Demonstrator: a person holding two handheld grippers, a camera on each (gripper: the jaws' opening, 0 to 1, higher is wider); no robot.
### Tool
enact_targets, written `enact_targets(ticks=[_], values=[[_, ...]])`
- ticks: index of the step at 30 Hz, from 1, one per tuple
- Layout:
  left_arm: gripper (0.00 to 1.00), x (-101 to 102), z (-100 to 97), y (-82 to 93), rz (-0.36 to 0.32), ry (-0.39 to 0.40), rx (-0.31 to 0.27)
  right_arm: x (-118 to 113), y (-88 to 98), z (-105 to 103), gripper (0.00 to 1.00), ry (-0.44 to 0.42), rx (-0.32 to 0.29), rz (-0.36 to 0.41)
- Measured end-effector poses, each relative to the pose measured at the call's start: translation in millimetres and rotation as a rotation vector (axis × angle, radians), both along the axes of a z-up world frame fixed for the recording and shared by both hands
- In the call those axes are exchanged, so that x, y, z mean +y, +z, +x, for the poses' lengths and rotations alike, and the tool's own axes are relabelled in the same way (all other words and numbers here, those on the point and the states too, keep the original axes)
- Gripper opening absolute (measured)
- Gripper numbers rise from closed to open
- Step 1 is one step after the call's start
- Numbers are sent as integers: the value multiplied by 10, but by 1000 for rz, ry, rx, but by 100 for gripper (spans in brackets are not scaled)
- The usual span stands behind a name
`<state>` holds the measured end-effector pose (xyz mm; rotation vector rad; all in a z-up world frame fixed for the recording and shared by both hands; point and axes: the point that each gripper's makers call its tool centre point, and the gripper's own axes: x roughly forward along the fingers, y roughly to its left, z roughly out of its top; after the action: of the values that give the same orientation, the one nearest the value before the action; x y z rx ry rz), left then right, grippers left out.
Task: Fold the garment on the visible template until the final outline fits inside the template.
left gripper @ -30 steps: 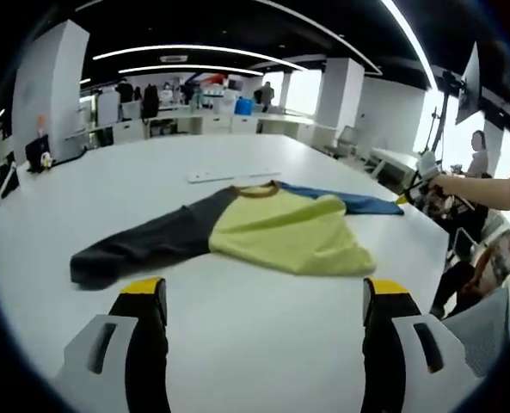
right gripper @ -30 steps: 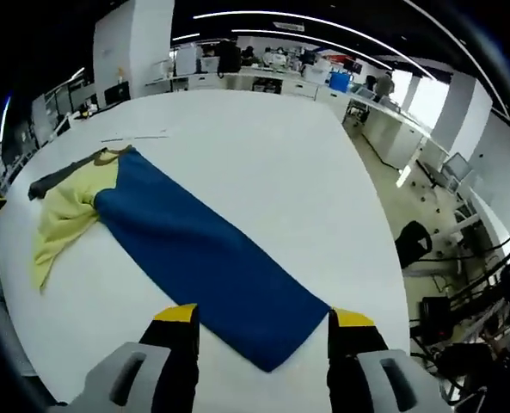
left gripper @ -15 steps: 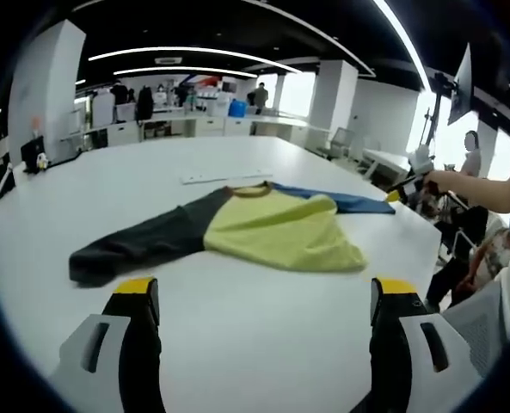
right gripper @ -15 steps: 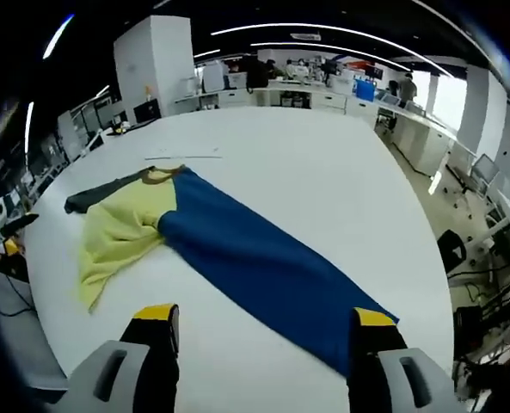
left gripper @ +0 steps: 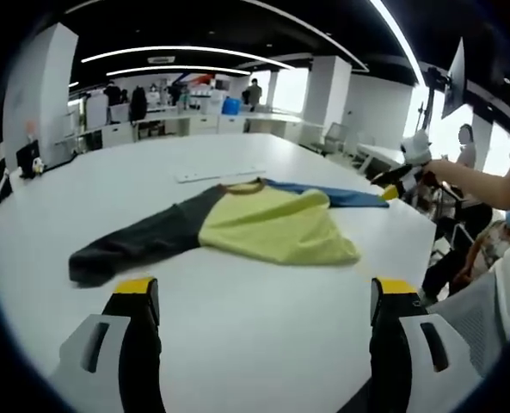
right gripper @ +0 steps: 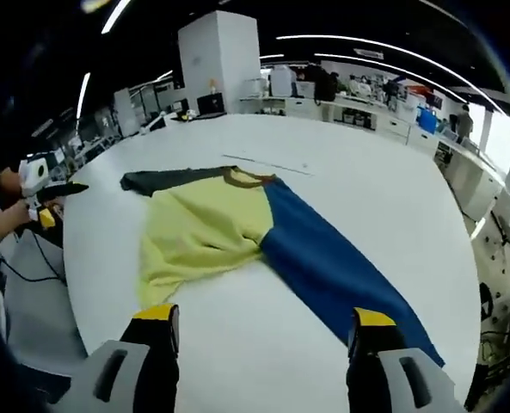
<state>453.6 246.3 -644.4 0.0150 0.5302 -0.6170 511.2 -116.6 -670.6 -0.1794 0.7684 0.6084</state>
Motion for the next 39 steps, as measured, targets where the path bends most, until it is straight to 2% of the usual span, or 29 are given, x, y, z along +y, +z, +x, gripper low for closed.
enact_targets(ticks=[2, 5, 8, 11, 14, 15, 20, 23, 26, 31, 35, 39], values=[[99, -13, -3, 18, -3, -4, -1, 168, 17, -37, 76, 43, 5, 17], [99, -31, -7, 42, -7, -10, -9, 485, 111, -66, 76, 95, -2, 110], [99, -38, -23, 41, -3, -16, -7, 650, 116, -99, 75, 133, 1, 115], [99, -34, -44, 42, -2, -15, -6, 848, 73, -147, 75, 212, -12, 90], [99, -29, -59, 45, -3, -10, -3, 983, 15, -208, 75, 257, -7, 74], [99, -35, -72, 50, -3, -14, -3, 1027, -39, -222, 75, 297, -14, 44], [99, -44, -102, 66, -4, -21, -4, 1199, -157, -263, 71, 339, -11, 18], [99, -92, -105, 108, -32, -31, -18, 1314, -228, -287, 67, 377, -20, -6], [99, -128, -117, 91, -16, -51, -19, 1464, -340, -351, 62, 428, -21, -32], [99, -155, -153, 77, 0, -62, -16, 1626, -514, -347, 49, 462, -36, -56], [99, -148, -168, 53, -3, -57, -5, 1660, -636, -309, 39, 468, -42, -78], [98, -138, -186, 22, 1, -54, 2, 1658, -709, -288, 35, 483, -58, -112]])
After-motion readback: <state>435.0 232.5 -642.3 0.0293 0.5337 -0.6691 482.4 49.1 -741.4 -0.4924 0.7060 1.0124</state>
